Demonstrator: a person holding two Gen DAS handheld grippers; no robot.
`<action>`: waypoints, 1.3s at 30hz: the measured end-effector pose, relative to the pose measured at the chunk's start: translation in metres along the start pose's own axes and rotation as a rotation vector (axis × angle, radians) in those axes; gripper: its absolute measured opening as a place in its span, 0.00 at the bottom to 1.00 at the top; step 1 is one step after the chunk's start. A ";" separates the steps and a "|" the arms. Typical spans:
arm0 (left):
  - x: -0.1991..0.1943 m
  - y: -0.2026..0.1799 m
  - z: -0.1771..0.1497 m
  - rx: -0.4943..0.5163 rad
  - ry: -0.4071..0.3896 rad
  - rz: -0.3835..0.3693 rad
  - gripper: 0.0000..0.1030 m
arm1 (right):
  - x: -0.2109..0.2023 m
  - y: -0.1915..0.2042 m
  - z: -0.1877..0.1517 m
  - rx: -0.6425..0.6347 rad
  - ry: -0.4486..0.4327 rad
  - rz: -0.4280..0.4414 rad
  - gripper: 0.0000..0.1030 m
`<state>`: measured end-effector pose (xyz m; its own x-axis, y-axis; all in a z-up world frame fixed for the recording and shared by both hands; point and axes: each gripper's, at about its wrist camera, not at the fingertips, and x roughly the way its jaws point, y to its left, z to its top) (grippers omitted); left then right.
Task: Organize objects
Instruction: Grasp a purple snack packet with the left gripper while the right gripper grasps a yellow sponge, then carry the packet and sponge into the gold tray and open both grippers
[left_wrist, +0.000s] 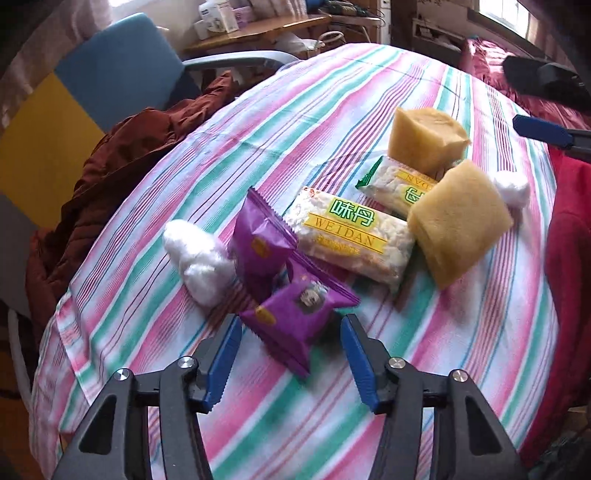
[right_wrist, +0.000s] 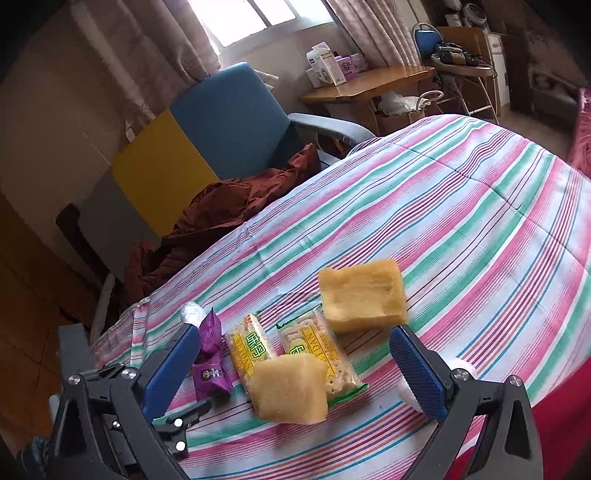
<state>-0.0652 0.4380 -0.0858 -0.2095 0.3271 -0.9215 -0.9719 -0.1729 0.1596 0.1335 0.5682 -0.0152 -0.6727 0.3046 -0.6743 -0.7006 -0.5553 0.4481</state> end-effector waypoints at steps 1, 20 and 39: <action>0.003 0.000 0.001 0.005 0.006 -0.006 0.55 | 0.000 -0.001 0.000 0.006 0.000 0.005 1.00; -0.009 -0.026 -0.036 -0.184 -0.024 -0.069 0.41 | 0.038 0.022 -0.018 -0.126 0.211 0.005 1.00; -0.079 -0.027 -0.118 -0.458 -0.161 -0.119 0.41 | 0.060 0.040 -0.041 -0.313 0.301 -0.102 0.51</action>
<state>-0.0096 0.3071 -0.0594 -0.1490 0.5023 -0.8518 -0.8509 -0.5040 -0.1483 0.0745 0.5325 -0.0614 -0.4716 0.1568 -0.8677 -0.6232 -0.7555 0.2022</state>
